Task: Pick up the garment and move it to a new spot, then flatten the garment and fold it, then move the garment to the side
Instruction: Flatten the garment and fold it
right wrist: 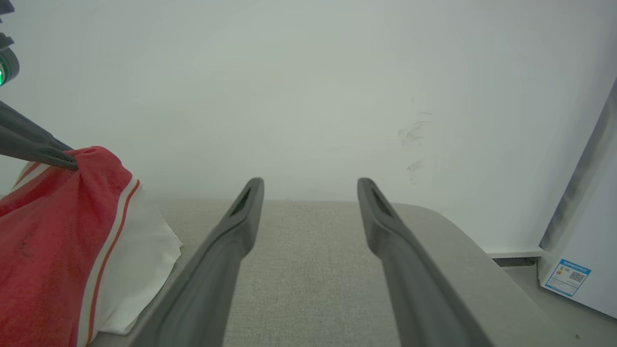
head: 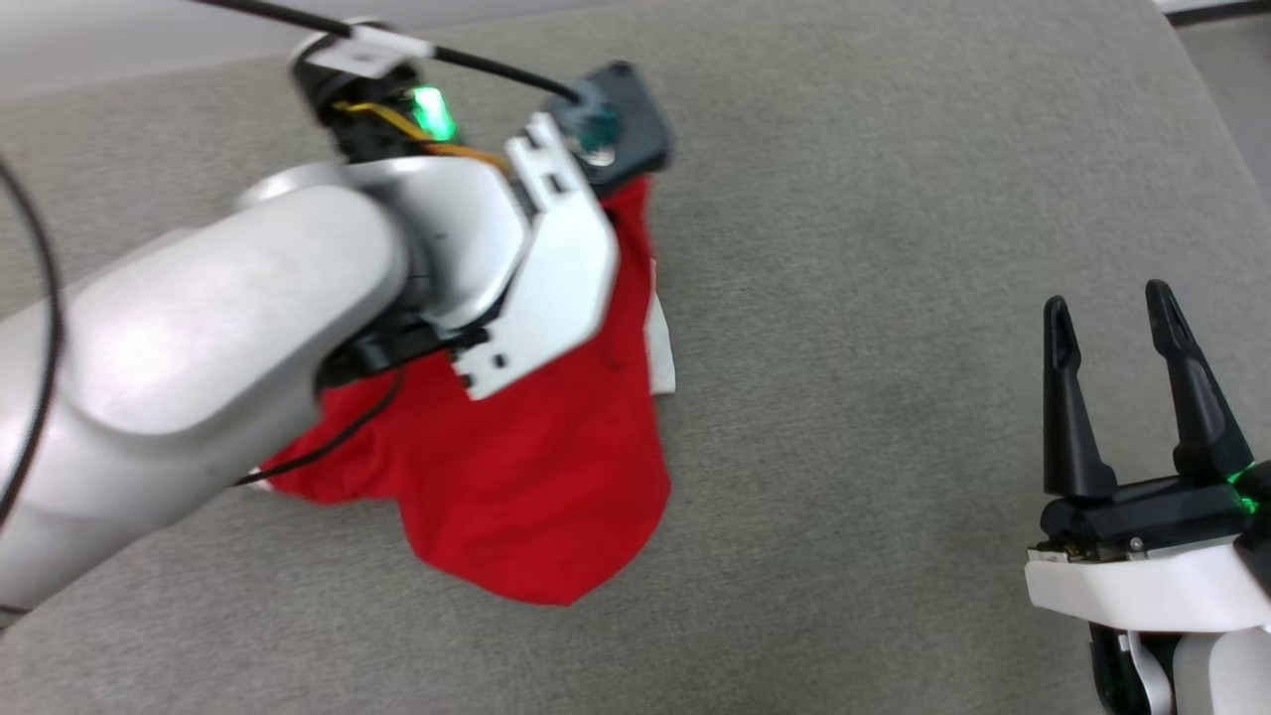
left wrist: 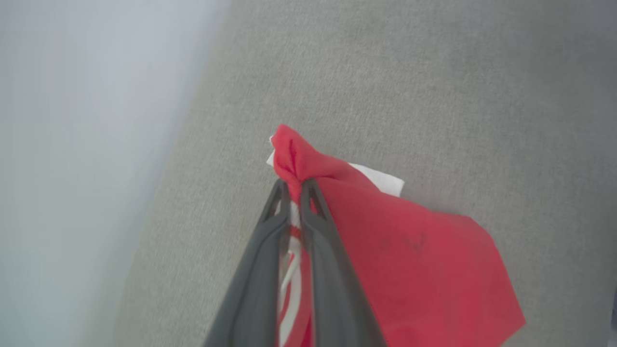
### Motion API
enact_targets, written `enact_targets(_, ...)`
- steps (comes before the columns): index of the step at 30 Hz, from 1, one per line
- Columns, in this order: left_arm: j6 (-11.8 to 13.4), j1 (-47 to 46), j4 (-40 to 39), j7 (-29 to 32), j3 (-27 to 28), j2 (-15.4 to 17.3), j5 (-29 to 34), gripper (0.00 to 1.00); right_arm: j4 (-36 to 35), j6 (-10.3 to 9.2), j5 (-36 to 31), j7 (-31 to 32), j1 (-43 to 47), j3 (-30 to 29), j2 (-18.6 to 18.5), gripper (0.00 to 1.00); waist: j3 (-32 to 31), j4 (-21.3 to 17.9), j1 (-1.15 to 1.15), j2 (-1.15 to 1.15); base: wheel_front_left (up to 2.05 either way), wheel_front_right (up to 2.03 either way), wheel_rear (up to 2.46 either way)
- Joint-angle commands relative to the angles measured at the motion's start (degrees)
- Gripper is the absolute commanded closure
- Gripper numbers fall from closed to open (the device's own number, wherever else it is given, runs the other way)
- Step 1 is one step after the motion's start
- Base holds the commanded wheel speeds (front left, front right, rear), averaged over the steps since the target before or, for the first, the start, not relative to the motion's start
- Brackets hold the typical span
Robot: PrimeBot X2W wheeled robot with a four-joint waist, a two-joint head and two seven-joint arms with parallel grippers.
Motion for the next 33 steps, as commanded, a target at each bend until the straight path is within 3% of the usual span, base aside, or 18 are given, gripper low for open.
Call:
enact_targets(1, 0.0, -1.3, 0.1, 0.1, 0.1, -1.7, 1.1, 1.0, -0.4, -0.06, 0.5, -0.1, -0.4, 0.1, 0.1, 0.0, 1.7, -2.1, 0.0, 0.0, 0.0, 0.0, 0.0)
enact_targets(8, 0.0, 2.0, 5.6, 2.0, 0.0, -7.8, 5.1, 1.0, -0.9, -0.06, 2.6, -0.1, -1.0, 0.2, 0.2, 0.0, 6.1, -6.5, 0.0, 0.0, 0.0, 0.0, 0.0)
enact_targets(16, 0.0, 12.3, 8.4, 6.8, -0.2, -6.4, 7.8, 1.0, -0.5, -0.06, 4.5, -0.1, -1.7, 0.6, 0.2, 0.0, 8.6, -8.5, 0.0, 0.0, 0.0, 0.0, 0.0)
enact_targets(20, 0.0, 13.2, 8.6, 4.5, -0.5, -6.4, 7.5, 1.0, -0.2, -0.06, 4.1, -0.1, -2.2, 0.1, 0.2, 0.0, 7.9, -7.4, 0.0, 0.0, 0.0, 0.0, 0.0)
enact_targets(21, 0.0, 11.9, 8.7, 2.6, -0.3, -6.7, 7.5, 0.62, -0.2, -0.06, 3.9, -0.1, -2.2, 0.0, 0.2, 0.0, 7.5, -6.9, 0.0, 0.0, 0.0, 0.0, 0.0)
enact_targets(22, 0.0, 10.4, 8.8, 0.6, -0.1, -7.0, 7.2, 0.0, -0.1, -0.06, 3.8, -0.1, -2.1, -0.1, 0.2, 0.0, 7.1, -6.4, 0.0, 0.0, 0.0, 0.0, 0.0)
enact_targets(27, 0.0, 4.2, 10.1, -7.9, 0.1, -6.1, 4.0, 0.0, 0.2, -0.06, 2.8, -0.1, -0.8, -1.0, 0.1, 0.0, 4.3, -3.3, 0.0, 0.0, 0.0, 0.0, 0.0)
enact_targets(33, 0.0, -2.0, 12.5, -10.2, 0.1, -2.0, -1.5, 0.0, -0.1, -0.06, 2.1, -0.1, 0.0, -1.6, 0.1, 0.0, 2.4, -0.5, 0.0, 0.0, 0.0, 0.0, 0.0)
